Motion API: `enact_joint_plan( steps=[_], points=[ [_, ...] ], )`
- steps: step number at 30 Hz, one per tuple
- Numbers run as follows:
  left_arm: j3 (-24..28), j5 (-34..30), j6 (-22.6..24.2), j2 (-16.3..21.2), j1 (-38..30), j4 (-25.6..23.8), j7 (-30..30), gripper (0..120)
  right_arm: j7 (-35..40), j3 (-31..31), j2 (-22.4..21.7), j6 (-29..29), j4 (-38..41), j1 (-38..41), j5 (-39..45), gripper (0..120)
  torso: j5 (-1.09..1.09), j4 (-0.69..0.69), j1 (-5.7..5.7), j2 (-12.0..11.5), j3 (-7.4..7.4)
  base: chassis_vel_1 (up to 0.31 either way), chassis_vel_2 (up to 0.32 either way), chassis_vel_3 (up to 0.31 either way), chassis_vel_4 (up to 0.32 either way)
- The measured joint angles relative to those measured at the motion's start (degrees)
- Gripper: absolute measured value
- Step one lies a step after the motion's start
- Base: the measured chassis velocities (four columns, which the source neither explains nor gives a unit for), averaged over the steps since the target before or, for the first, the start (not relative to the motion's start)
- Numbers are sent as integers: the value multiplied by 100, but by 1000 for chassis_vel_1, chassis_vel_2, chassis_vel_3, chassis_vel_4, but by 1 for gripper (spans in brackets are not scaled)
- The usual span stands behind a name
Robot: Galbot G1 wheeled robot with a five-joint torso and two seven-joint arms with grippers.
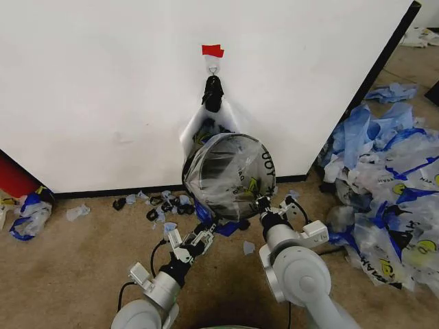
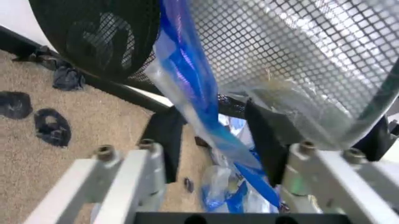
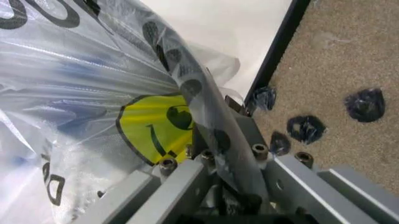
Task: Pick up the garbage bag from the wall and place it over the trash bin.
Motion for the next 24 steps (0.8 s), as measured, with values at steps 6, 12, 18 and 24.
enact_joint_plan(
  steps=[6, 12, 18, 24],
  points=[
    [-73, -10, -4, 63, 14, -12, -13, 18, -8, -39, 44, 0, -65, 58, -19, 0, 0, 0, 0, 0, 0, 0, 0, 0, 0],
    [-90, -8, -4, 88, 46, -41, -21, 0, -10, -55, 57, 0, -66, 62, -30, 0, 0, 0, 0, 0, 0, 0, 0, 0, 0],
    [-102, 0, 5, 108, 65, -49, -38, 0, -10, -46, 60, 0, -46, 55, -32, 0, 0, 0, 0, 0, 0, 0, 0, 0, 0],
    [-107, 62, 10, 95, 95, 11, -48, 0, 4, -10, 71, -10, 108, 35, 65, 0, 0, 0, 0, 0, 0, 0, 0, 0, 0]
  ],
)
